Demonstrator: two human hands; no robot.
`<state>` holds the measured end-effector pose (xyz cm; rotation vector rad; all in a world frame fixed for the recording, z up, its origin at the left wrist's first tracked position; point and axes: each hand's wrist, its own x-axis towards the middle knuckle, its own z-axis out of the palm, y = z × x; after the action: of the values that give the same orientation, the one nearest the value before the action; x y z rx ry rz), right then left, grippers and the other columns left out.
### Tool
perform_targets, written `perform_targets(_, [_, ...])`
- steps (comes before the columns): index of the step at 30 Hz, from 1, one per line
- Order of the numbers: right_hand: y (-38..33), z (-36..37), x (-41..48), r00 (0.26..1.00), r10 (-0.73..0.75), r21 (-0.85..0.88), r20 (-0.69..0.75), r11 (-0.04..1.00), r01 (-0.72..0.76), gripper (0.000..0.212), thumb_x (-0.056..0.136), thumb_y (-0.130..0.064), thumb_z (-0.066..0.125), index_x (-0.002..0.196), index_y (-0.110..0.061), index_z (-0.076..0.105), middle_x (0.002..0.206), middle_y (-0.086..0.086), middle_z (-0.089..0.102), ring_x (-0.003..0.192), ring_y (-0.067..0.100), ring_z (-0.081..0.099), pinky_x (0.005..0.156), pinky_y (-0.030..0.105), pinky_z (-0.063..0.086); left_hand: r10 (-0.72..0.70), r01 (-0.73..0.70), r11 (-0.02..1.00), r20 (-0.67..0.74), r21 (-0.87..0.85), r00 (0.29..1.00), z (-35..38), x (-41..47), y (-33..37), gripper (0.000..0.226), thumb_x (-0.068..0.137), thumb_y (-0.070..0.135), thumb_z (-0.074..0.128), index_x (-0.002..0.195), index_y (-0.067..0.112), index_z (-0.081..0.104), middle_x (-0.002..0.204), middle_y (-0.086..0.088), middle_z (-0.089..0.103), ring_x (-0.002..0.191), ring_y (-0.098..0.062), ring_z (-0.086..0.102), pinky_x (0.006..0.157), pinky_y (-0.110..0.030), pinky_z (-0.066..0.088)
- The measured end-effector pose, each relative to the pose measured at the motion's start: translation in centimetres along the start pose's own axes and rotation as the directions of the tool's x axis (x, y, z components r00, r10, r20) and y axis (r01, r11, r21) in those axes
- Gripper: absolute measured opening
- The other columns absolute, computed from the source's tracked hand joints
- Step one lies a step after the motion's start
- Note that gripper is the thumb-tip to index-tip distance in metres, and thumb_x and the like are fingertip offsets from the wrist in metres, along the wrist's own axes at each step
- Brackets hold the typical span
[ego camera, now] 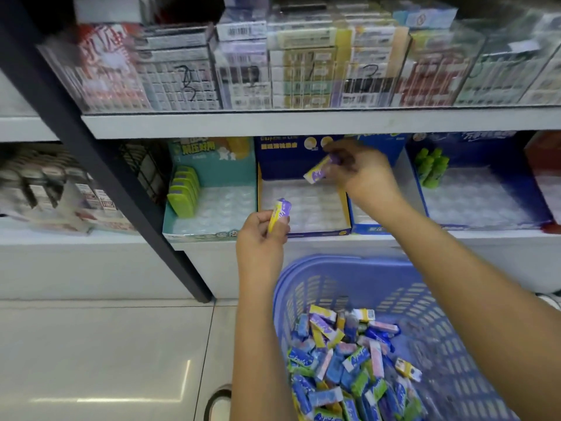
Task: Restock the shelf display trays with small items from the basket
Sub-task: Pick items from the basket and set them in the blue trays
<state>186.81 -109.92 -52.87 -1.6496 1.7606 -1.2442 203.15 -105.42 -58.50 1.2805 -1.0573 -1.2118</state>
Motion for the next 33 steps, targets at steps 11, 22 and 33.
perform_targets(11, [5.0,-4.0,1.7,0.945,0.007,-0.062,-0.326,0.998,-0.029,0.017,0.084,0.006,0.057,0.097,0.001,0.068,0.089,0.008,0.066,0.067,-0.008,0.057,0.068,-0.001,0.04,0.069,-0.065,0.997,0.214,-0.03,0.974,5.4,-1.2,-0.4,0.012,0.095,0.015,0.054,0.095,0.026,0.06,0.089,0.0,0.07,0.082,-0.011,0.067,0.083,-0.037,0.056])
perform_targets(22, [9.3,-8.8,5.0,0.988,-0.007,-0.424,-0.152,0.904,-0.059,0.018,0.087,-0.006,0.056,0.098,0.0,0.069,0.106,0.018,0.069,0.104,0.032,0.062,0.097,0.034,0.044,0.15,-0.191,0.972,0.263,0.135,0.953,9.9,-2.2,-0.1,0.009,0.097,0.03,0.05,0.102,0.026,0.056,0.093,-0.003,0.07,0.081,-0.019,0.063,0.073,-0.032,0.052])
perform_targets(33, [11.1,-9.4,7.3,0.996,0.05,-0.499,-0.08,0.863,-0.083,0.018,0.092,-0.022,0.056,0.101,-0.015,0.07,0.115,0.004,0.066,0.113,0.022,0.055,0.077,0.014,0.029,0.211,-0.334,0.831,0.303,0.444,0.929,13.0,-1.1,-0.9,0.022,0.098,0.028,0.047,0.116,0.018,0.055,0.083,-0.002,0.063,0.067,-0.018,0.054,0.061,-0.037,0.048])
